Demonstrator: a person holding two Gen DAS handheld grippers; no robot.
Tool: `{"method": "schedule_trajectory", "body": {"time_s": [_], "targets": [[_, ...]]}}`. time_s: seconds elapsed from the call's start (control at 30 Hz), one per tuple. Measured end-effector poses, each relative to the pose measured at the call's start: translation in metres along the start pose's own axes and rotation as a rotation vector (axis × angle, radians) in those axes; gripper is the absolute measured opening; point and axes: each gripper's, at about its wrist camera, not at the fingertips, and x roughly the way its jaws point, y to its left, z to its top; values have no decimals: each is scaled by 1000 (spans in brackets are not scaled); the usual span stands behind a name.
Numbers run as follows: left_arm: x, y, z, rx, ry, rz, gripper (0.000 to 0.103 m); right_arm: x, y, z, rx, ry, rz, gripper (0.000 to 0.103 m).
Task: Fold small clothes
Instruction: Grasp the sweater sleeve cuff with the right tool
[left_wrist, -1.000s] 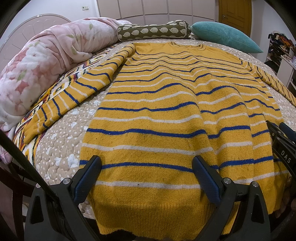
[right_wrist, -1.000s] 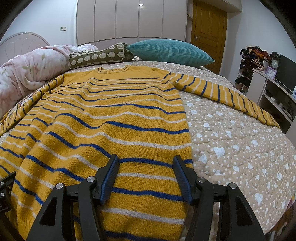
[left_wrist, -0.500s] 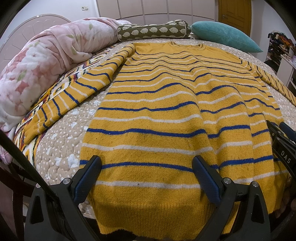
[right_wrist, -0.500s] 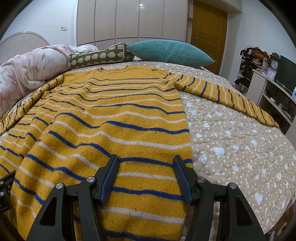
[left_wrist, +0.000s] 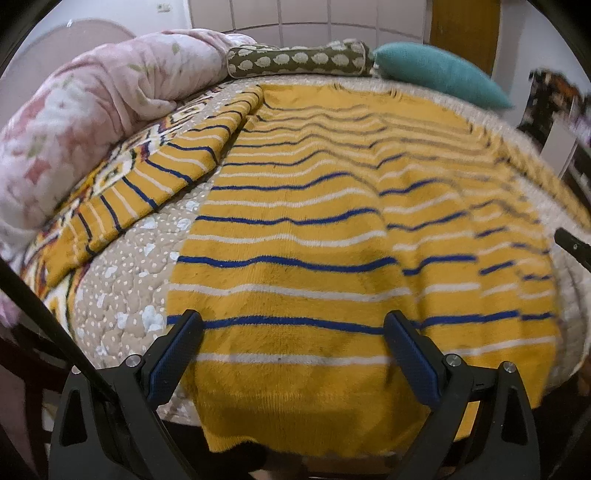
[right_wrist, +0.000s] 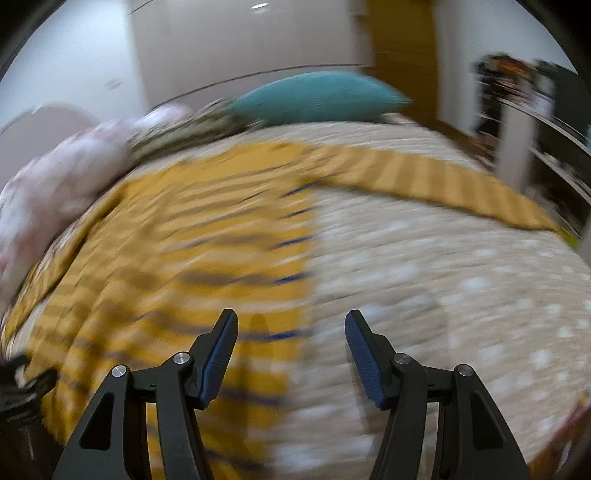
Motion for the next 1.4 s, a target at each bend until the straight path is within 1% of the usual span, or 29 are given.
{"method": "schedule_trajectory", "body": {"time_s": [0.07, 0.17, 0.27, 0.33, 0.37, 0.47, 0.53, 0.67, 0.7, 0.73, 0.77, 0.8, 0.83, 0.9, 0.93, 1.0, 1.03, 1.13, 1.2, 1.23, 1.27, 1.33, 1.4], "targets": [[-9, 3, 0, -15, -14, -17, 98, 0, -48, 14, 93, -3, -59, 64], [-20, 3, 2, -1, -44, -1, 98, 2, -121, 27, 242, 19, -150, 64], [-28, 0, 6, 6, -64, -1, 98, -1, -186, 39, 349, -14, -231, 64], [-31, -1, 11, 5, -69, -13, 98, 0, -227, 47, 417, -37, -262, 64], [-32, -2, 13, 6, -72, -16, 98, 0, -241, 50, 448, -43, -262, 64], [-35, -3, 21, 5, -85, -12, 98, 9, -284, 64, 559, -64, -225, 64], [-37, -1, 26, -4, -95, -6, 98, 18, -305, 75, 623, -77, -206, 64], [-37, 10, 32, -43, -94, 3, 98, 43, -326, 97, 694, -63, -212, 63], [-37, 14, 33, -54, -94, 5, 98, 51, -334, 102, 722, -42, -213, 56], [-37, 19, 34, -67, -93, 6, 98, 56, -337, 105, 749, -31, -214, 44], [-37, 23, 35, -77, -94, 6, 98, 57, -329, 104, 762, -23, -225, 36], [-37, 28, 36, -85, -97, 8, 98, 58, -331, 106, 770, -14, -238, 20], [-38, 34, 37, -97, -105, 11, 98, 58, -332, 111, 767, -7, -249, 14], [-40, 44, 38, -114, -118, 16, 98, 52, -320, 128, 713, -23, -260, 11], [-40, 51, 38, -129, -127, 21, 98, 48, -305, 141, 651, -36, -265, 10], [-40, 61, 39, -152, -138, 22, 98, 40, -257, 168, 488, -62, -258, 10], [-40, 69, 40, -171, -145, 22, 98, 37, -226, 182, 406, -78, -236, 10], [-41, 86, 41, -205, -158, 20, 98, 33, -136, 209, 226, -109, -138, 10], [-42, 96, 40, -223, -167, 21, 98, 37, -61, 220, 94, -116, -57, 10], [-44, 104, 38, -236, -174, 24, 98, 44, -14, 223, 13, -109, -8, 10], [-45, 109, 37, -244, -177, 25, 98, 50, 17, 223, -38, -101, 22, 10], [-47, 123, 33, -268, -185, 31, 98, 67, 89, 215, -159, -71, 85, 10], [-49, 136, 30, -292, -191, 37, 98, 94, 165, 197, -274, -21, 137, 10]]}}
